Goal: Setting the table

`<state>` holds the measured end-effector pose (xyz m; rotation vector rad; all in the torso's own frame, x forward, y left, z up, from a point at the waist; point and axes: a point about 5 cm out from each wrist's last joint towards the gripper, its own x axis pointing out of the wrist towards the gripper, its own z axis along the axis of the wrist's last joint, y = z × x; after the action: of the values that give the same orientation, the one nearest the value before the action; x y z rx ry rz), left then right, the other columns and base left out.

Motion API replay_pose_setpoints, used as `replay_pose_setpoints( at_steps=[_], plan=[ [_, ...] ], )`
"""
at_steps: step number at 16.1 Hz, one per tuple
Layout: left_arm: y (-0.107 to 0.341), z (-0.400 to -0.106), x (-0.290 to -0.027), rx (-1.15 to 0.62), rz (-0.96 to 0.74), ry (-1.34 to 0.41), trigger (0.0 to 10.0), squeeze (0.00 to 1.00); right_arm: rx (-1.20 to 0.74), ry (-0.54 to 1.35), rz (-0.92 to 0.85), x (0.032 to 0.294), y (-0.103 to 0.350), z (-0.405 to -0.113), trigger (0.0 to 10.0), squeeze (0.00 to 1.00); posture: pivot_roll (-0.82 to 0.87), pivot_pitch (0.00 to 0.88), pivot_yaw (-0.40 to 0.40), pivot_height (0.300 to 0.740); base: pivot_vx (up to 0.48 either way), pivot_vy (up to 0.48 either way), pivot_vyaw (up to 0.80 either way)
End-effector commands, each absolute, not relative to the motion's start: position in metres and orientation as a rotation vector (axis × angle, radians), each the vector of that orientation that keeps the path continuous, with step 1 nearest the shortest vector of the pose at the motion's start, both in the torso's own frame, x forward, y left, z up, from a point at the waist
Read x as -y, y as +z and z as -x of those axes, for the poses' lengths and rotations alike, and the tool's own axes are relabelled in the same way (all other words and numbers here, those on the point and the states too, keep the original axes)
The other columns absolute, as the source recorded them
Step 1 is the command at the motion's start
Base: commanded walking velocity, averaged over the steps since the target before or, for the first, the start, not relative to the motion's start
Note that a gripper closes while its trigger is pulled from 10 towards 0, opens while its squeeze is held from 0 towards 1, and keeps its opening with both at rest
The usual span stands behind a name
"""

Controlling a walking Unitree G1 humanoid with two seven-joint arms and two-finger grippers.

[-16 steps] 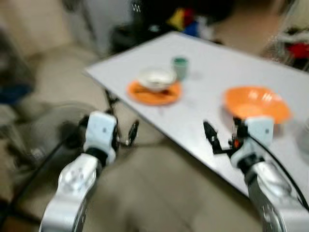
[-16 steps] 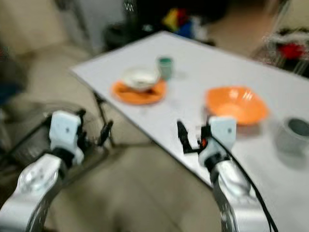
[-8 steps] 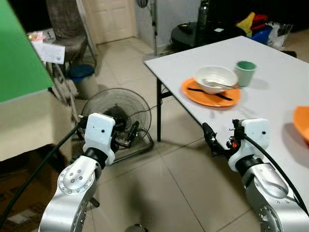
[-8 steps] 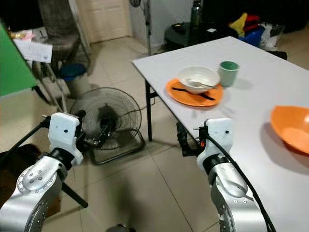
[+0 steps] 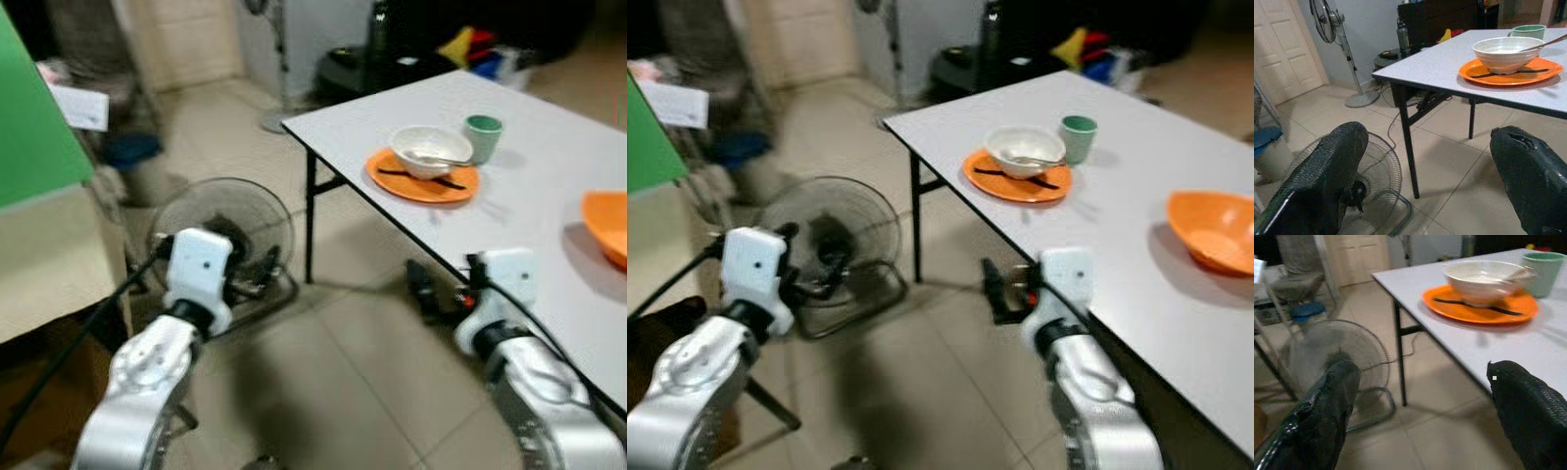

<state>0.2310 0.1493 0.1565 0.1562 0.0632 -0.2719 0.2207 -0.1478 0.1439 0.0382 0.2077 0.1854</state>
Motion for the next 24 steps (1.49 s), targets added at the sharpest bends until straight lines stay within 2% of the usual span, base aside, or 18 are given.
replay_pose_setpoints(
  at_steps=[1,5,17,19,20,21,22,24],
  plan=[
    [0.159,-0.232,-0.147,-0.055,-0.149,-0.279,10.0,0.0,-0.198,0.18,-0.037,0.151,0.147,-0.223,10.0,1.0,0.12,0.0,0.051,0.74,0.0,0.3,0.0],
    [0.159,-0.231,-0.147,-0.059,-0.146,-0.278,10.0,0.0,-0.193,0.216,-0.029,0.147,0.149,-0.223,10.0,1.0,0.12,0.0,0.046,0.74,0.0,0.3,0.12],
    [0.16,-0.232,-0.149,-0.058,-0.15,-0.266,10.0,0.0,-0.184,0.236,-0.037,0.143,0.151,-0.227,10.0,1.0,0.14,0.0,0.039,0.74,0.0,0.301,0.78],
    [0.162,-0.233,-0.151,-0.045,-0.147,-0.246,10.0,0.0,-0.182,0.23,-0.033,0.143,0.152,-0.23,10.0,1.0,0.14,0.0,0.039,0.74,0.0,0.0,0.0],
    [0.163,-0.233,-0.151,-0.04,-0.145,-0.243,10.0,0.0,-0.181,0.231,-0.037,0.144,0.152,-0.232,10.0,0.84,0.14,0.0,0.039,0.74,0.0,0.0,0.0],
    [0.163,-0.234,-0.151,-0.035,-0.135,-0.234,10.0,0.0,-0.176,0.244,-0.035,0.143,0.153,-0.234,10.0,0.52,0.14,0.0,0.037,0.74,0.0,0.0,0.0],
    [0.164,-0.234,-0.151,-0.033,-0.136,-0.233,10.0,0.0,-0.174,0.246,-0.035,0.143,0.154,-0.234,10.0,0.0,0.14,0.0,0.037,0.74,0.0,0.0,0.0],
    [0.165,-0.235,-0.15,-0.021,-0.139,-0.251,10.0,0.0,-0.165,0.255,-0.044,0.143,0.155,-0.237,10.0,0.0,0.15,0.0,0.034,0.74,0.0,0.0,0.0]
  ],
)
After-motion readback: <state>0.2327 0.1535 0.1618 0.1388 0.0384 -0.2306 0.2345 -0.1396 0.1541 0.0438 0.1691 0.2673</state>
